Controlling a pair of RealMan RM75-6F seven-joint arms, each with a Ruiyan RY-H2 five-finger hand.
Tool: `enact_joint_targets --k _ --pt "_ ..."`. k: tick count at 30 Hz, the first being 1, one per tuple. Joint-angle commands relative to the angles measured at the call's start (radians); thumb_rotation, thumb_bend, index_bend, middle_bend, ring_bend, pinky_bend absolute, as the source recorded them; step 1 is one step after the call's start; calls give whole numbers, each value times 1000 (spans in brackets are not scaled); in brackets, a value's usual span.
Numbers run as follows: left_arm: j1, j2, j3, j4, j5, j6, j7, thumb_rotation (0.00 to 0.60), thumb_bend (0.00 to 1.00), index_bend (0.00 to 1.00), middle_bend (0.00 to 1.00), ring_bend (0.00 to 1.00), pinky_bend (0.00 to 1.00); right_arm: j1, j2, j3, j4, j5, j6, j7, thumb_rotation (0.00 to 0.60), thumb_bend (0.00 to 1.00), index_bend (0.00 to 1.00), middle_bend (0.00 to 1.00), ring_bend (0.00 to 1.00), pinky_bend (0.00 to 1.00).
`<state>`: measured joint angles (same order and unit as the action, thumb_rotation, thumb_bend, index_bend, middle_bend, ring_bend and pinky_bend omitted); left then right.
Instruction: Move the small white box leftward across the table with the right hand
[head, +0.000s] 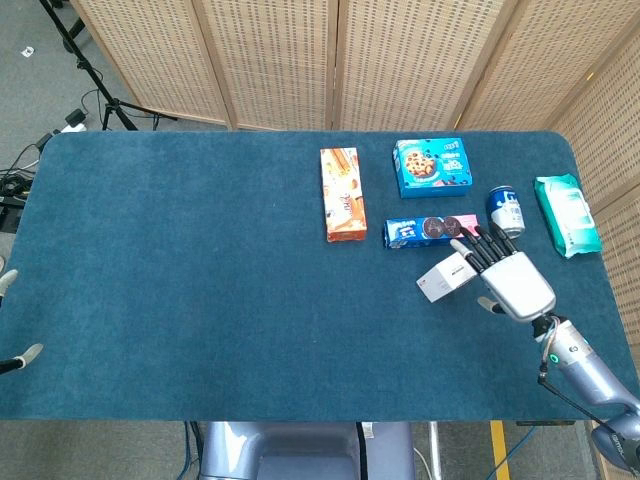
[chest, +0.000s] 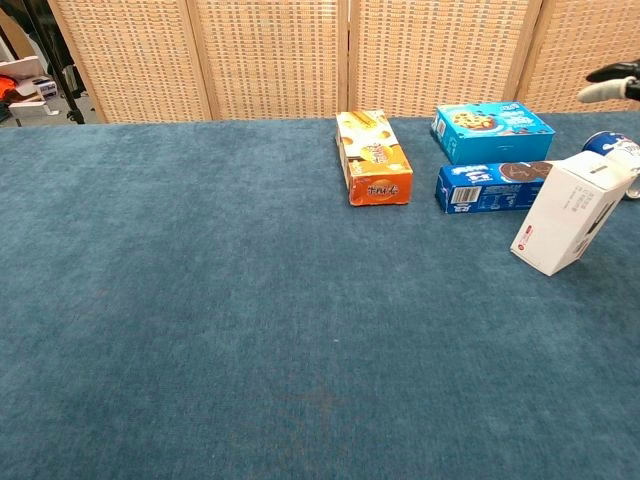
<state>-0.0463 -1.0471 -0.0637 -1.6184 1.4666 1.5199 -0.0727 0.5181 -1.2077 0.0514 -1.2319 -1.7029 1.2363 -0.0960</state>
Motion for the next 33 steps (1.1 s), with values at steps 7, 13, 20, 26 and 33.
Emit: enact_joint_targets --k 7,13,20,26,33 --pt "-3 1 -2 1 -8 -8 -2 600 0 0 0 0 0 93 65 33 -183 49 -201 -387 600 131 0 0 0 0" --pt "-5 1 -3 2 -12 -13 -2 600 0 0 0 0 0 114 74 39 -263 124 -288 -508 600 133 0 0 0 0" --pt "-6 1 -5 3 -17 -14 -3 600 0 0 0 0 0 140 18 37 -210 131 -309 -544 600 223 153 90 0 0" --pt "-9 2 -6 4 -20 -21 -3 600 0 0 0 0 0 153 -50 15 -100 70 -267 -505 600 396 332 294 121 109" --pt "-9 2 -6 3 -23 -24 -4 600 0 0 0 0 0 157 -88 -10 -13 13 -212 -427 600 519 421 390 223 245"
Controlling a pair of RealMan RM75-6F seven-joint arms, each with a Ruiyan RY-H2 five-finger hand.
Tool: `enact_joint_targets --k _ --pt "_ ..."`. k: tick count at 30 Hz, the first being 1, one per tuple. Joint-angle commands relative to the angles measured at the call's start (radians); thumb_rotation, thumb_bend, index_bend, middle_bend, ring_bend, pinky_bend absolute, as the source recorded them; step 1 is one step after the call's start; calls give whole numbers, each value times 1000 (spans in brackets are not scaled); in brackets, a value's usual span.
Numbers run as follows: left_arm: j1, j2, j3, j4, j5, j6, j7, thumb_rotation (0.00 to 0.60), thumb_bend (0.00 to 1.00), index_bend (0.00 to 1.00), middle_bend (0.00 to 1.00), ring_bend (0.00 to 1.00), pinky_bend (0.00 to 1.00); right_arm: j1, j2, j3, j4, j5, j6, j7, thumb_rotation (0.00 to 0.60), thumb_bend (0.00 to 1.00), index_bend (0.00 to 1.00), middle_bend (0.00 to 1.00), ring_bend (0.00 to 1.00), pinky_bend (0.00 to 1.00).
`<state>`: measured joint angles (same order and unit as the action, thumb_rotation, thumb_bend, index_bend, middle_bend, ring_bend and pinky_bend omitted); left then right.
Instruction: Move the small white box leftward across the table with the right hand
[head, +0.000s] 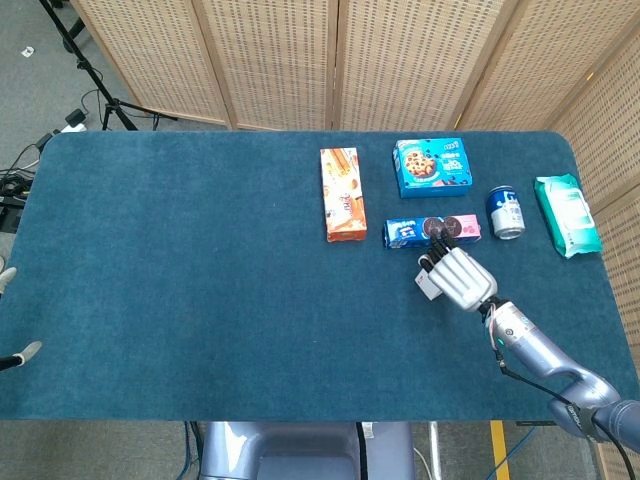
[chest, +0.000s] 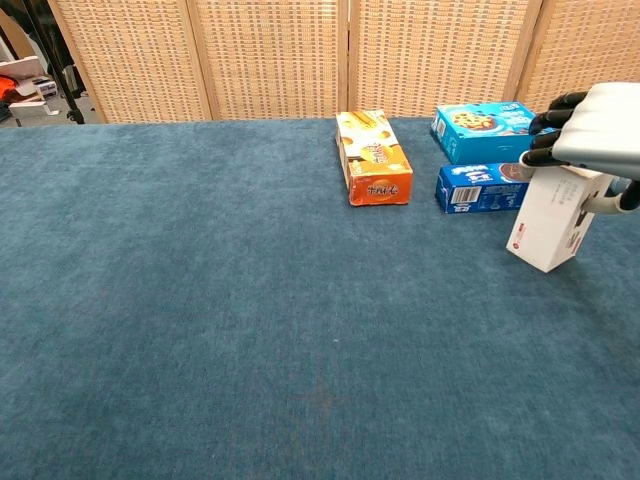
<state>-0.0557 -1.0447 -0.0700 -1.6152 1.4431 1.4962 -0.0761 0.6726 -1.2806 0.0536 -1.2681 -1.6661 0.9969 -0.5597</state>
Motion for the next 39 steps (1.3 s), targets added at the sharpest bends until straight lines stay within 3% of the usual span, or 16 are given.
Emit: enact_joint_targets --k 1,6,12,19,25,29,30,31,32,34,35,39 --pt "0 0 0 0 0 -1 0 600 0 0 0 0 0 1 -17 -14 30 -31 41 57 600 527 428 396 228 251" --pt "0 0 -1 1 -2 -1 -2 600 0 0 0 0 0 -11 -24 -12 51 -60 136 190 600 585 459 426 248 270" --pt "2 1 2 1 5 4 -7 600 0 0 0 0 0 -56 -21 9 42 17 210 569 600 636 471 438 249 269" --pt "3 1 6 -1 13 7 -3 600 0 0 0 0 0 -106 -26 -15 50 127 131 975 600 672 482 446 249 270" --pt "1 -1 7 -4 12 2 3 600 0 0 0 0 0 -136 -79 -43 132 166 66 1161 600 672 482 444 248 270" --pt "-1 -3 8 -4 12 -1 7 600 0 0 0 0 0 -148 -125 -56 211 171 41 1217 600 672 480 426 245 270" --pt "-1 -3 8 -4 12 -1 8 600 0 0 0 0 0 -151 -137 -56 228 172 39 1226 600 672 466 398 229 270" --pt "-1 -3 8 -4 12 -1 8 600 0 0 0 0 0 -153 -145 -59 244 171 33 1239 600 658 398 307 169 260" --pt "-1 -3 8 -4 11 -1 8 600 0 0 0 0 0 -151 -149 -69 257 160 26 1254 600 604 269 179 94 211" --pt "-2 -3 7 -4 10 -2 8 600 0 0 0 0 0 -140 -137 -102 270 116 6 1303 600 479 60 22 5 88" --pt "-2 -3 7 -4 8 -2 9 600 0 0 0 0 0 -134 -124 -121 270 87 8 1350 600 429 5 0 0 29" --pt "-1 -2 6 -2 9 -1 4 600 0 0 0 0 0 -164 -101 -114 291 52 134 1399 600 367 0 0 0 0"
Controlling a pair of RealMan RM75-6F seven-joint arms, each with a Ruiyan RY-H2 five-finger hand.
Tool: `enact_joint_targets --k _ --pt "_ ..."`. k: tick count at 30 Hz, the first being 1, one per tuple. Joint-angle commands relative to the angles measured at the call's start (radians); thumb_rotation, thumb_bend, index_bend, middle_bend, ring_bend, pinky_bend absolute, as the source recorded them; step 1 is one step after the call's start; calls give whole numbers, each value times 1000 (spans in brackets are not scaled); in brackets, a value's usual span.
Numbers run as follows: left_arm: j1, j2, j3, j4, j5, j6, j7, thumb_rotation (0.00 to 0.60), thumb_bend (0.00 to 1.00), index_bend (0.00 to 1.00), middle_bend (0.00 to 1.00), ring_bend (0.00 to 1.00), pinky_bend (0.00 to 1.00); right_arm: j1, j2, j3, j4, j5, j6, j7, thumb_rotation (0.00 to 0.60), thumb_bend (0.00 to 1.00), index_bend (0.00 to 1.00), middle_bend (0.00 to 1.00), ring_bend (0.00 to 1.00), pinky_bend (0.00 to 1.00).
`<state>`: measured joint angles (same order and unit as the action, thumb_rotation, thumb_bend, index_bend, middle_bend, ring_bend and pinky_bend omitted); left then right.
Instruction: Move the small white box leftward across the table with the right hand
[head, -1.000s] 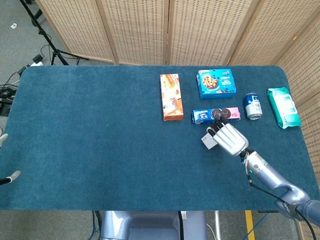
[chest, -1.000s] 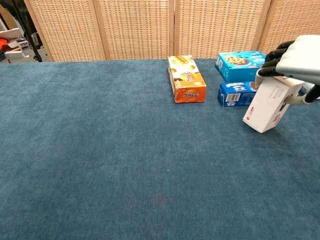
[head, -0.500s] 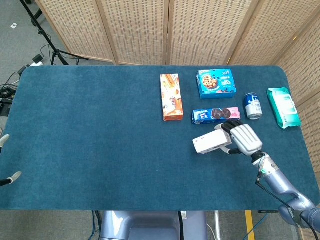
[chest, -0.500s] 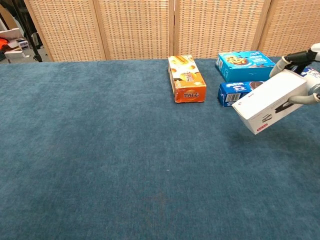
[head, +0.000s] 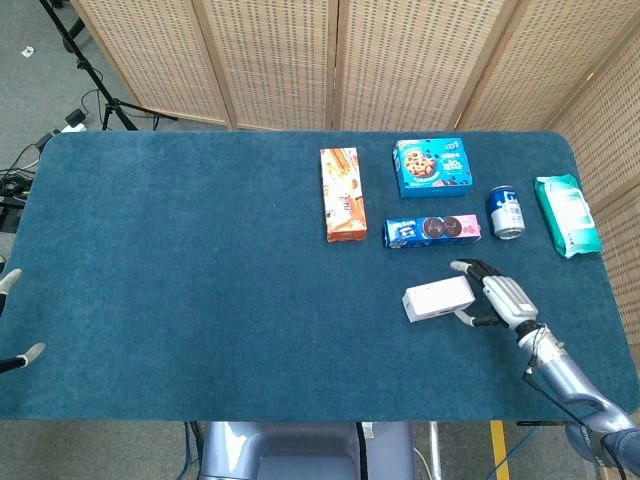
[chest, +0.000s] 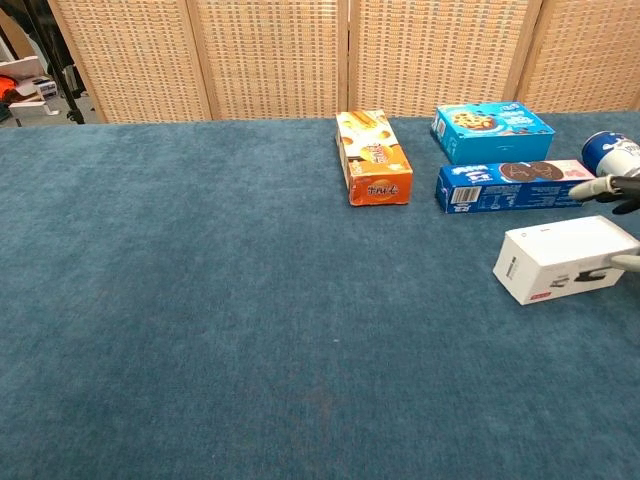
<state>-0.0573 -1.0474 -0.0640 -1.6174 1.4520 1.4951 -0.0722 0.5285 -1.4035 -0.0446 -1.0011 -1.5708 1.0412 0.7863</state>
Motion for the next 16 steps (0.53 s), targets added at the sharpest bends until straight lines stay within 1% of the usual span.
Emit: enact_joint_targets --k 1,3,6,8,9,10,11,13,15,16 --pt "0 0 1 0 1 0 0 600 0 0 0 0 0 -27 29 -15 22 -48 112 53 600 363 0 0 0 0" --pt "0 0 2 0 3 1 2 600 0 0 0 0 0 -45 50 -13 12 -59 165 26 600 348 0 0 0 0" --pt "2 0 3 -2 7 6 4 600 0 0 0 0 0 -72 90 -8 -39 -68 234 -19 600 272 0 0 0 0" --pt "4 -1 3 -3 9 10 6 600 0 0 0 0 0 -94 121 0 -86 -67 282 -80 600 171 0 0 0 0" --pt "5 -2 3 -3 9 13 7 600 0 0 0 0 0 -108 135 8 -115 -61 307 -120 600 120 0 0 0 0" --pt "6 -3 3 -4 10 18 10 600 0 0 0 0 0 -127 152 19 -159 -49 340 -187 600 50 0 0 0 0" --pt "7 -4 2 -4 11 22 12 600 0 0 0 0 0 -144 165 27 -197 -37 360 -242 600 9 0 0 0 0" --pt "11 -7 2 -4 15 31 15 600 0 0 0 0 0 -184 183 50 -293 4 407 -390 600 0 0 0 0 0" --pt "14 -7 3 -3 20 39 12 600 0 0 0 0 0 -219 199 59 -394 39 431 -515 600 0 0 0 0 0" --pt "16 -6 3 -3 21 41 8 600 0 0 0 0 0 -230 206 61 -435 50 438 -556 600 0 0 0 0 0"
